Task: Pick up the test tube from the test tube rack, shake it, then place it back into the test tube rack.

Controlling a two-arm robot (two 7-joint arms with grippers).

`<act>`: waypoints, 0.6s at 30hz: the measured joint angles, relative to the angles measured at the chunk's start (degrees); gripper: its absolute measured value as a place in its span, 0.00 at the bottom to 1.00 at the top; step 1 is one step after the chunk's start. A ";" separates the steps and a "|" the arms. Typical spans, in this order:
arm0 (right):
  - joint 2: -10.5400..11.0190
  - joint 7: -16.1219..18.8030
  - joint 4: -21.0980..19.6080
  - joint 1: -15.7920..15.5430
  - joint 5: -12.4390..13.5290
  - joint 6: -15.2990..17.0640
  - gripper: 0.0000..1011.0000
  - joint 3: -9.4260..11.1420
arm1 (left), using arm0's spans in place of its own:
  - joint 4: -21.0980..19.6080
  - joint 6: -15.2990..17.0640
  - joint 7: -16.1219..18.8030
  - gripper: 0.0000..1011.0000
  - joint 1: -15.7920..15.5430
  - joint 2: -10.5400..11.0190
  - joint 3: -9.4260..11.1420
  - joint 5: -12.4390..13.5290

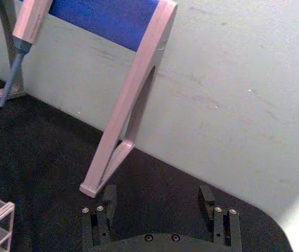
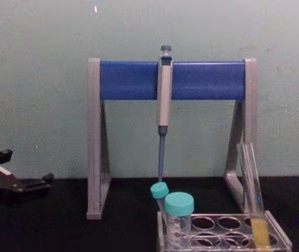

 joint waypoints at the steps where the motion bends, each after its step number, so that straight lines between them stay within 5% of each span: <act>1: -0.05 -0.13 -0.10 -0.09 -0.25 0.06 0.99 0.18 | 0.00 0.00 0.00 0.99 0.00 0.00 0.00 0.00; 8: -0.14 0.11 -0.94 -1.08 -0.91 -1.17 0.99 1.74 | 0.00 0.00 0.00 0.99 0.00 0.00 0.00 0.01; 18: 2.18 6.26 -4.36 -4.29 1.83 -5.91 0.99 4.65 | 0.00 0.00 0.00 0.99 0.00 0.00 0.00 0.00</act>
